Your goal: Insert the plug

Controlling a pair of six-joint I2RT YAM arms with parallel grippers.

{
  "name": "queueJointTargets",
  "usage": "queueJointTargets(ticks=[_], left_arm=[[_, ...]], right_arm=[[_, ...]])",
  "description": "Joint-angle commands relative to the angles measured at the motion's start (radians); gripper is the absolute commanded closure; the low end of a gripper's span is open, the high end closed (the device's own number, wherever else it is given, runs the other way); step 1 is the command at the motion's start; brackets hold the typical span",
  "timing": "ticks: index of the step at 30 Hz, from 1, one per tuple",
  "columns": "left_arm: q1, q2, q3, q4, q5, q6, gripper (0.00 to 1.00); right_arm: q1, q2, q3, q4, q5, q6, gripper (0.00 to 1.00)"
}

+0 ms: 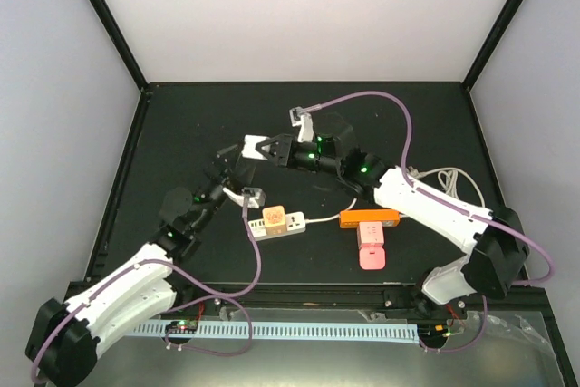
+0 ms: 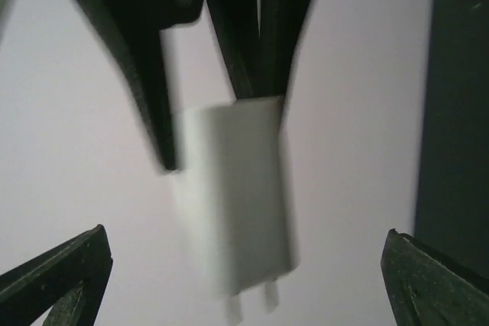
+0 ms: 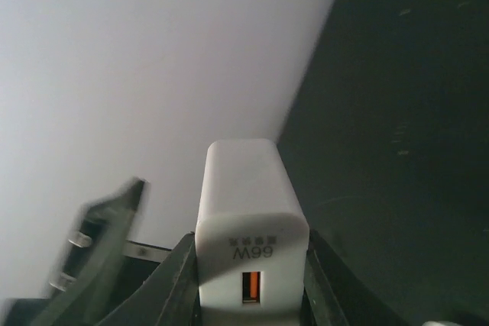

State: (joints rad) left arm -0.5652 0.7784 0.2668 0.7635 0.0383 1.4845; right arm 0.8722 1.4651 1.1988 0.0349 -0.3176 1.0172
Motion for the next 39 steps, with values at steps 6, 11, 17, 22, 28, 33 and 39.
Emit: queueJointTargets(ticks=[6,11,17,22,28,33,39], left_arm=[[0.145,0.007,0.409,-1.209,0.431,-0.407,0.01],[0.156,0.067,0.457,-1.334,0.56,-0.432,0.01],[0.156,0.094,0.432,-1.321,0.638,-0.43,0.01],[0.156,0.174,0.401,-1.326,0.661,-0.389,0.01],[0.168,0.264,0.47,-1.387,0.587,-0.419,0.04],[0.27,0.27,0.462,-1.366,0.638,-0.381,0.04],[0.387,0.305,0.471,-1.376,0.682,-0.341,0.04]], right_arm=[[-0.07,-0.162,0.101,-0.741,0.363,-0.403,0.99],[-0.073,-0.138,0.102,-0.936,0.318,-0.467,0.99],[-0.071,-0.064,0.112,-1.094,0.315,-0.51,0.99],[-0.058,0.027,0.19,-1.205,0.327,-0.533,0.99],[-0.017,0.159,0.285,-1.236,0.285,-0.544,0.99],[0.03,0.283,0.405,-1.283,0.28,-0.552,0.99],[0.053,0.39,0.479,-1.308,0.269,-0.548,0.99]])
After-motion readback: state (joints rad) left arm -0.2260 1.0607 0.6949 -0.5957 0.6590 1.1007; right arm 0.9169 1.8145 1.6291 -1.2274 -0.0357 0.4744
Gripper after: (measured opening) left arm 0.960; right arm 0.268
